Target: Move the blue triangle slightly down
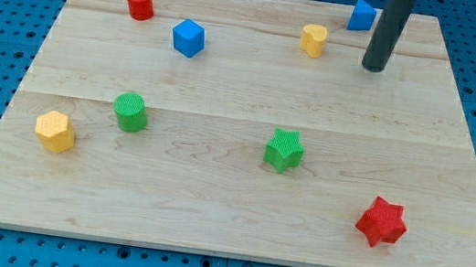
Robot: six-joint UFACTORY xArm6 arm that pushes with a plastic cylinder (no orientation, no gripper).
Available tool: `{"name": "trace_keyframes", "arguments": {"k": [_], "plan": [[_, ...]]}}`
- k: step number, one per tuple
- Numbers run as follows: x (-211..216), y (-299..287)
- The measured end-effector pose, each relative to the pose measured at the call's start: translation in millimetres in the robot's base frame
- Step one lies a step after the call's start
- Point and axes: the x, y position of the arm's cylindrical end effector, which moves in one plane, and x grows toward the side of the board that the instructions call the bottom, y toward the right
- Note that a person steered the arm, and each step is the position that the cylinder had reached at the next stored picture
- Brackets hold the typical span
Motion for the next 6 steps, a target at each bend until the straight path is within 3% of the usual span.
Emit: {"name": "trace_keyframes", "arguments": {"k": [2, 6], "plan": [[-83.3, 33.9], [-89.9, -5.4]]}}
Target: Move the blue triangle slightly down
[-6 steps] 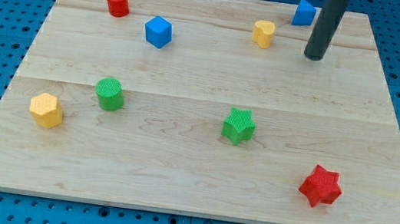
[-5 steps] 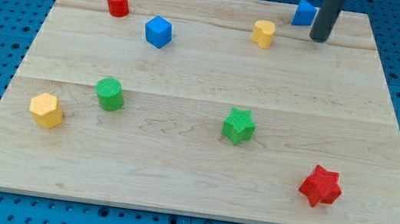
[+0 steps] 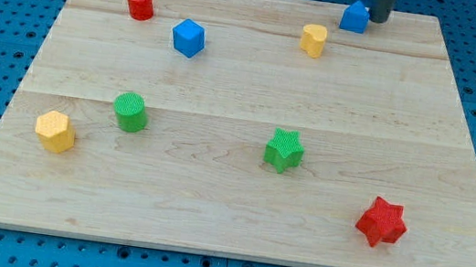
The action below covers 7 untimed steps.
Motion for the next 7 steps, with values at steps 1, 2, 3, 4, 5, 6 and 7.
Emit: {"name": "trace_keyframes", "arguments": {"k": [1, 2, 3, 4, 5, 6, 7], "plan": [[-2.0, 7.2], [-2.2, 8.9], [4.4, 12.9], [45.4, 17.4], [98.9, 14.3], [129.8, -21.8], [129.6, -45.1]]}}
